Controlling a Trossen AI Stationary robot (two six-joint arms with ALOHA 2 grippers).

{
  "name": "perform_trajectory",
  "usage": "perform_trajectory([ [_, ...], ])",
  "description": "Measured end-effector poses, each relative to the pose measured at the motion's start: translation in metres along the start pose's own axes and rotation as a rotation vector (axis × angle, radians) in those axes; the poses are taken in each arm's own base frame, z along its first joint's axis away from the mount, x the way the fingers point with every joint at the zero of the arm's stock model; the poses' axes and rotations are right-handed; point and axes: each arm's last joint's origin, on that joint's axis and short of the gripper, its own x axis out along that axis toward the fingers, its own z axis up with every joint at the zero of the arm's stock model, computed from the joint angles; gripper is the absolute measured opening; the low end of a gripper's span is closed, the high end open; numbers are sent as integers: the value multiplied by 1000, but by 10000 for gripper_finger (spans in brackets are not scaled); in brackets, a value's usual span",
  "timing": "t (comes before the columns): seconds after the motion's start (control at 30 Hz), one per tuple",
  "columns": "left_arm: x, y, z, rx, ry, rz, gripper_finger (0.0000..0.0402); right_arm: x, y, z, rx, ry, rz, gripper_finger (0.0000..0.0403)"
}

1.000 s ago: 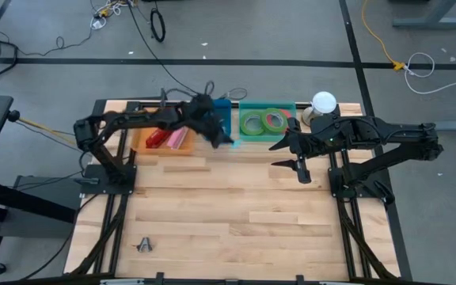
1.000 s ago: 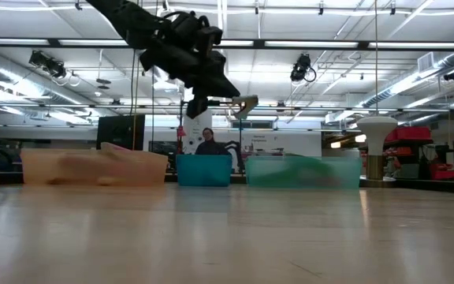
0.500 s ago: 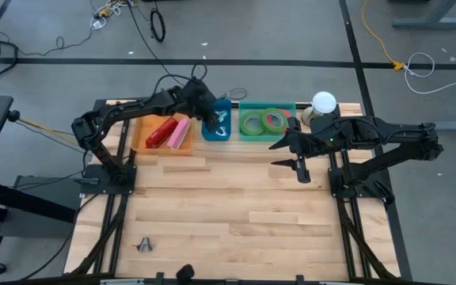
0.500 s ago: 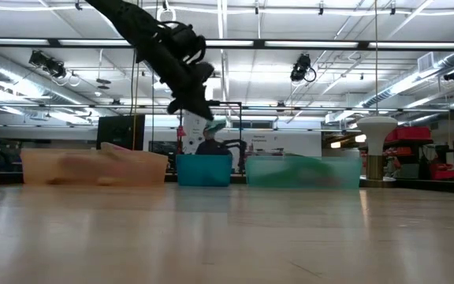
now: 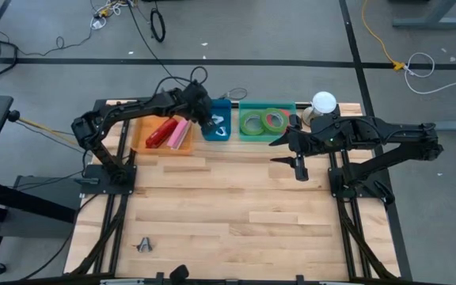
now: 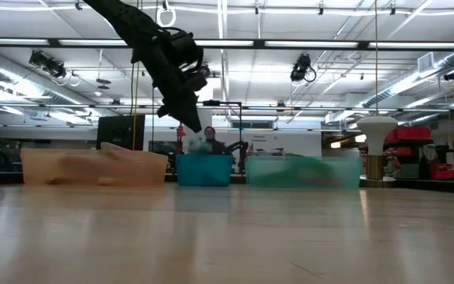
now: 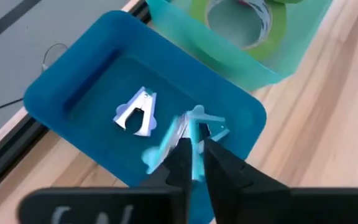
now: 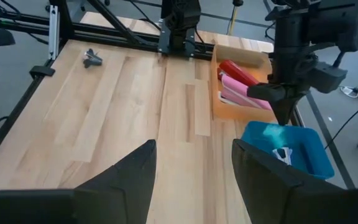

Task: Pick and place Stapler, Stapler remover, tape
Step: Put the black staple remover into the blue bin

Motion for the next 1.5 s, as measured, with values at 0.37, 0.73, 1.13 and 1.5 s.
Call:
perform_trajectory([
  [0.37,0,-3,0,-40,-10,43,155,0,0,0,27,0,0,210],
  [0.73,-58,-34,4,24,-112,-79,192,0,0,0,27,2,2,210],
  [1.13,-112,-102,-27,217,-65,-252,177,0,0,0,27,2,1,210],
  [1.5,-139,-170,-76,435,139,-578,177,0,0,0,26,2,1,210],
])
